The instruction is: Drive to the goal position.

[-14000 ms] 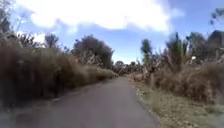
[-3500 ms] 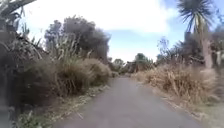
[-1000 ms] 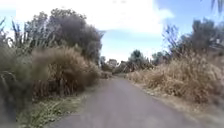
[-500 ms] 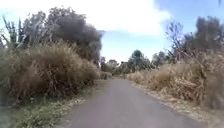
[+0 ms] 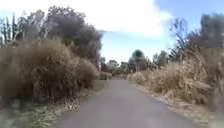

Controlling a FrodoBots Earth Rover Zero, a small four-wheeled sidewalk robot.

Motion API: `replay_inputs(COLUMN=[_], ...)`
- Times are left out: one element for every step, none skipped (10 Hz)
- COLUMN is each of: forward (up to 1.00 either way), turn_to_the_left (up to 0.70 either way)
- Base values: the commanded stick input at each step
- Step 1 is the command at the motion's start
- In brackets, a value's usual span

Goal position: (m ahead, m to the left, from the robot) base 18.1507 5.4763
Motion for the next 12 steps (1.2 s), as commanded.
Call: replay_inputs(forward=[0.85, 0.85, 0.85, 0.85, 0.85, 0.85, 0.85, 0.85, 0.85, 0.85, 0.85, 0.85], turn_to_the_left=[0.00, 0.00, 0.00, 0.00, 0.00, 0.00, 0.00, 0.00, 0.00, 0.00, 0.00, 0.00])
